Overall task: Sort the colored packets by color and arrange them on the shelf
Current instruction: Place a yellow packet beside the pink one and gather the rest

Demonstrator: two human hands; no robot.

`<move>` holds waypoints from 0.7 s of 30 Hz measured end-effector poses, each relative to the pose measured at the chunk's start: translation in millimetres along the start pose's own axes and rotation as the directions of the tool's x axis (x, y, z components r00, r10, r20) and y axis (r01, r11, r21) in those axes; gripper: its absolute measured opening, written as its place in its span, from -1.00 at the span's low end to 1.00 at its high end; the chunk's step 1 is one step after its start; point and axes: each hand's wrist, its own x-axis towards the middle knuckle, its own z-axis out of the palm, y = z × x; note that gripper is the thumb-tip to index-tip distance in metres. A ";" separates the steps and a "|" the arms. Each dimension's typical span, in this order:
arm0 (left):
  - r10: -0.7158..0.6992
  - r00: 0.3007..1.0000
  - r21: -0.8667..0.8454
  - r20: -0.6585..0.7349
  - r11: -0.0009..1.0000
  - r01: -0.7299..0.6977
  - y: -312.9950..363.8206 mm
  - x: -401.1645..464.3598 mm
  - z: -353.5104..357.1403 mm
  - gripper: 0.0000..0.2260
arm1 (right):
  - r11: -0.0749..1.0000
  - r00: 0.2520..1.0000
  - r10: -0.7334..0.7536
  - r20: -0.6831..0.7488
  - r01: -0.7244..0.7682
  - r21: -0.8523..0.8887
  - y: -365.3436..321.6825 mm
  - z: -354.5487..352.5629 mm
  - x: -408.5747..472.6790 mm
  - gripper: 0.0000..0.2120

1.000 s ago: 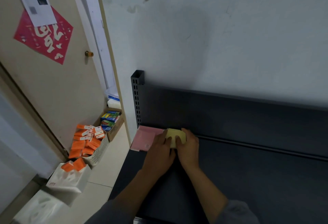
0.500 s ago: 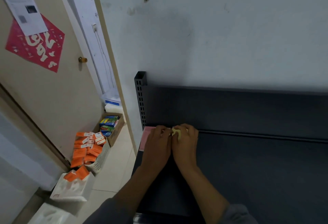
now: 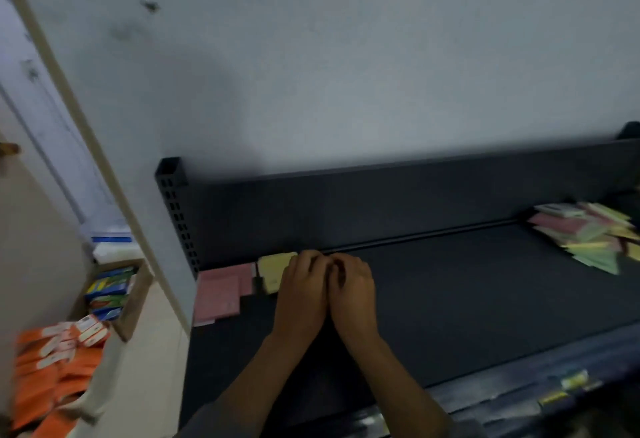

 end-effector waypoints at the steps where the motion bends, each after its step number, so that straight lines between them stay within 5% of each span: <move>1: 0.020 1.000 -0.026 0.003 0.999 -0.020 10.5 4.1 9.9 -0.86 | 1.000 1.000 0.013 -0.021 -0.014 -0.013 6.6 -12.6 2.0 -0.79; 9: 0.108 0.982 -0.206 0.152 0.976 -0.076 97.2 17.3 81.8 -0.83 | 0.984 0.973 0.154 -0.171 -0.167 -0.066 69.7 -106.1 3.8 -0.79; 21: 0.302 0.935 -0.198 0.187 0.944 -0.265 220.9 60.0 146.6 -0.79 | 0.965 0.903 0.225 -0.366 -0.257 -0.042 127.1 -232.8 24.0 -0.82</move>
